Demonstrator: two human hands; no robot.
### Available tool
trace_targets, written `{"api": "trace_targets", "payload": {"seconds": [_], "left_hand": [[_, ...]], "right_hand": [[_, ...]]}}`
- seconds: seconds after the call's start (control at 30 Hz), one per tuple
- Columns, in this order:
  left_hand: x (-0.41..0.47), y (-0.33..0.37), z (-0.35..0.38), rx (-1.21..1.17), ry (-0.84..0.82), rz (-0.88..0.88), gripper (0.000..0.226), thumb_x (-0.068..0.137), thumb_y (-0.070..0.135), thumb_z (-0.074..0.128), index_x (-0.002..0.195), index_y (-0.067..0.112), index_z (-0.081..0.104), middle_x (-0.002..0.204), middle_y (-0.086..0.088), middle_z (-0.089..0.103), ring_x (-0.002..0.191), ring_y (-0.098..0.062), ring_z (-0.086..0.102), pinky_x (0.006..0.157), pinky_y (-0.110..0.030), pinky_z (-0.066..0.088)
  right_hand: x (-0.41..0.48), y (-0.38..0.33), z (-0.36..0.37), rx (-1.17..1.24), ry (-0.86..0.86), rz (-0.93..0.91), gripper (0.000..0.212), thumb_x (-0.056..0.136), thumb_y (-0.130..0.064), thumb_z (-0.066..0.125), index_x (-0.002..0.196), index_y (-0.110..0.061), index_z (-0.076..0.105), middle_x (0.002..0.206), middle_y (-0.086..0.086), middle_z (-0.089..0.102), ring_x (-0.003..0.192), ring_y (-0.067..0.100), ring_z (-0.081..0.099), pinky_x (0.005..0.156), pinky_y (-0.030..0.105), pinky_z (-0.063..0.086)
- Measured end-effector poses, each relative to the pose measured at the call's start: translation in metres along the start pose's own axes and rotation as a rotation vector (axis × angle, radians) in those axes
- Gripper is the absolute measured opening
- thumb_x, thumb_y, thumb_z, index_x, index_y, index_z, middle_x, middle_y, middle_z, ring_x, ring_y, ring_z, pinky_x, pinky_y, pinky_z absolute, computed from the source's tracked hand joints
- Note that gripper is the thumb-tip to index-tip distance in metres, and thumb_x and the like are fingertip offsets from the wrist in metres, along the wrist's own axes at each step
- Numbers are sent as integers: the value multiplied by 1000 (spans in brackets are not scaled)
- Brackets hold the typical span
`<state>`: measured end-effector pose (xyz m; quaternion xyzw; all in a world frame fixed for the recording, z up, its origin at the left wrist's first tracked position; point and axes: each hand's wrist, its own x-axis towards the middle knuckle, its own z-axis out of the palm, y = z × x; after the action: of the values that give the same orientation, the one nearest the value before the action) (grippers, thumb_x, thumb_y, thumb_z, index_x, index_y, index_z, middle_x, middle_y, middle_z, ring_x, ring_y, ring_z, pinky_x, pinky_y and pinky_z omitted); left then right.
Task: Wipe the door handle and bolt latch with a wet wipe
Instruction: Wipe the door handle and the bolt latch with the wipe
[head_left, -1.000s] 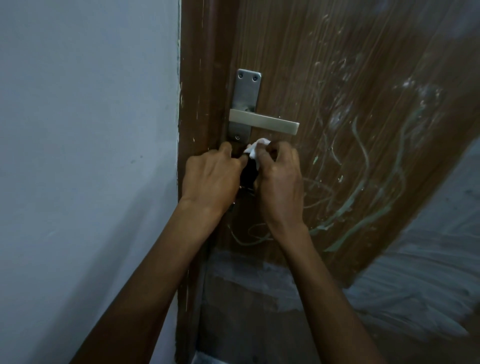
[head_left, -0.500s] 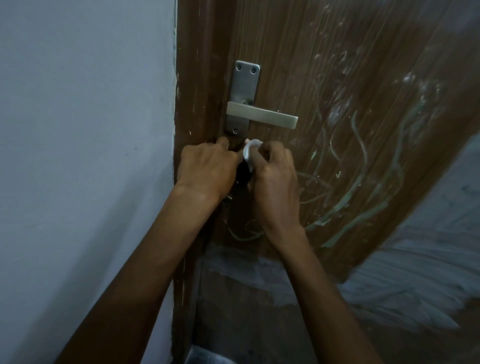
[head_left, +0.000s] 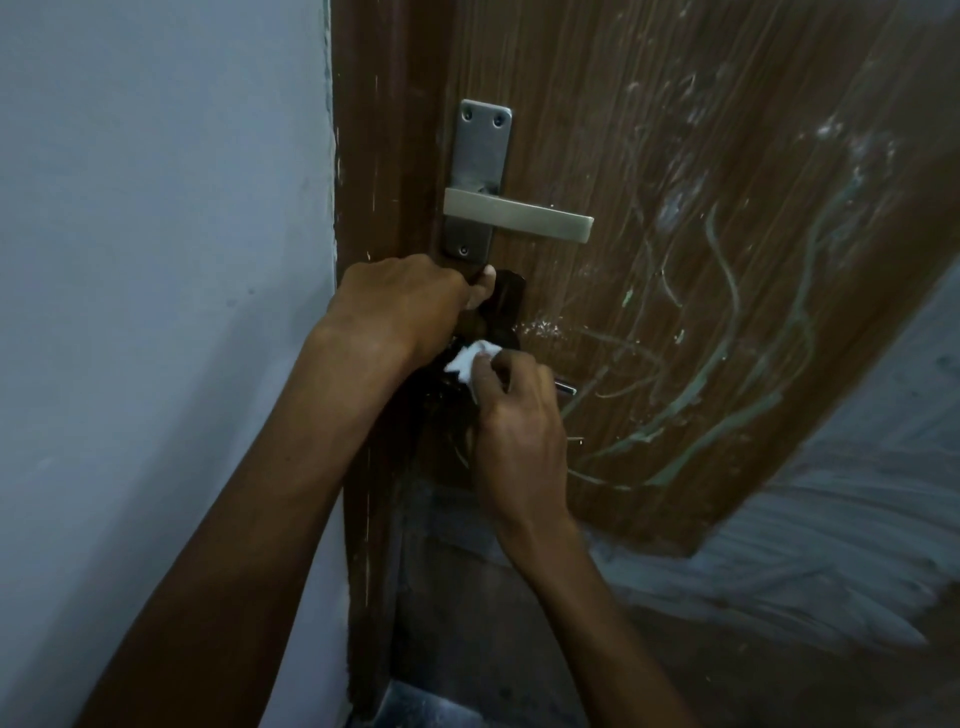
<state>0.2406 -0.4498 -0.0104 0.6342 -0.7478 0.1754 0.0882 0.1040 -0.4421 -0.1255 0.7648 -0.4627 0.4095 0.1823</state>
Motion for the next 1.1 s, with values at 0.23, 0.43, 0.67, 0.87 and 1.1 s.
{"api": "trace_targets", "payload": {"seconds": [0.23, 0.43, 0.67, 0.87, 1.1], "left_hand": [[-2, 2, 3, 15, 3, -9, 69, 97, 16, 56, 153, 39, 24, 125, -10, 61, 106, -30, 62, 78, -40, 49], [-3, -1, 5, 31, 55, 14, 65, 99, 16, 51, 152, 41, 24, 123, -10, 62, 103, -30, 61, 77, -42, 47], [-1, -1, 4, -15, 34, -20, 40, 98, 27, 50, 138, 28, 52, 116, -7, 65, 98, -27, 62, 71, -35, 40], [-3, 1, 3, -1, 43, -23, 45, 98, 25, 53, 142, 30, 46, 114, -9, 65, 93, -27, 62, 71, -35, 37], [-4, -1, 11, 37, 105, 23, 74, 97, 14, 54, 153, 43, 15, 111, -9, 64, 91, -28, 63, 66, -38, 46]], "right_hand": [[2, -11, 33, -30, -48, 20, 40, 94, -1, 58, 134, 3, 56, 116, 15, 57, 97, 23, 50, 69, 26, 49], [-45, 8, 37, 29, -145, 68, 50, 78, 3, 77, 126, -5, 63, 110, 9, 57, 94, 19, 50, 68, 19, 36], [-7, -1, 18, 128, 56, 11, 39, 95, 5, 53, 133, -1, 60, 114, 14, 59, 102, 23, 52, 83, 21, 39], [-12, -4, 31, 78, -39, 35, 43, 93, -1, 40, 130, -3, 61, 110, 13, 58, 95, 22, 49, 70, 25, 44], [-30, 32, -6, 113, 135, 66, 43, 85, 8, 61, 127, 0, 65, 108, 16, 60, 96, 27, 55, 77, 26, 44]]}}
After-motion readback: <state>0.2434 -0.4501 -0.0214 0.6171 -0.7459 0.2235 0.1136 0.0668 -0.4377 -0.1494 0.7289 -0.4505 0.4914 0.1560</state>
